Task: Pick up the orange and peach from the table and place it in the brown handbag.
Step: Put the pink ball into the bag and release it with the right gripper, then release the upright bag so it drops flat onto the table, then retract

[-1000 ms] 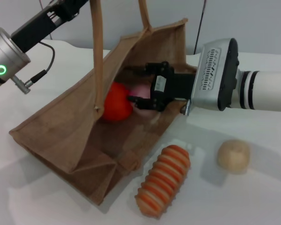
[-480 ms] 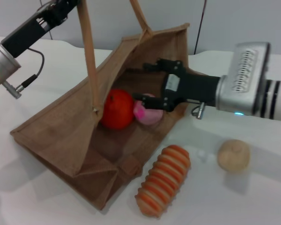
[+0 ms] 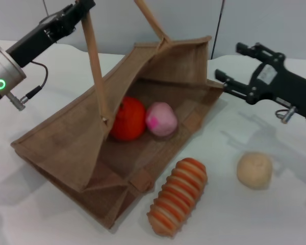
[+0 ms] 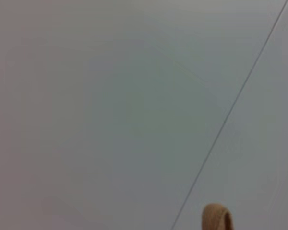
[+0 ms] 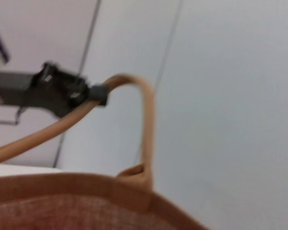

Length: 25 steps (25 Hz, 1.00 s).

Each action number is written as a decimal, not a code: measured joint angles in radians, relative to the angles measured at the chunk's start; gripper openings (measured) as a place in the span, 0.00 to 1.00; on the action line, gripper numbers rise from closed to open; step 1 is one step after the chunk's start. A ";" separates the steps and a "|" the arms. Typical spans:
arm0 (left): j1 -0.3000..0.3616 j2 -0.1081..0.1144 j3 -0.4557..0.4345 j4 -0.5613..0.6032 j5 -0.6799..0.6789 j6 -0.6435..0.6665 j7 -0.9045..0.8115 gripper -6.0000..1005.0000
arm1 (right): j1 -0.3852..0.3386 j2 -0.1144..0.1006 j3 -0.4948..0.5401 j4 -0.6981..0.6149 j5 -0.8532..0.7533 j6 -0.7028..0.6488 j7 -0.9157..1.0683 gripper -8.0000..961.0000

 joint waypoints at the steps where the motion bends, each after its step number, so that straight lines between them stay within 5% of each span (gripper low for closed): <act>1: 0.000 -0.001 0.002 -0.007 0.005 0.018 0.016 0.23 | -0.006 0.000 0.013 -0.003 0.000 -0.008 -0.002 0.80; 16: -0.048 -0.002 0.003 -0.140 0.063 0.178 0.312 0.24 | -0.022 0.002 0.027 -0.005 0.027 -0.013 -0.002 0.80; 21: -0.043 -0.005 -0.020 -0.170 0.036 0.188 0.405 0.46 | -0.026 0.002 0.027 -0.002 0.061 -0.010 -0.003 0.80; 25: -0.039 -0.006 -0.033 -0.211 0.009 0.178 0.492 0.51 | -0.054 0.003 0.027 0.000 0.157 -0.007 -0.007 0.80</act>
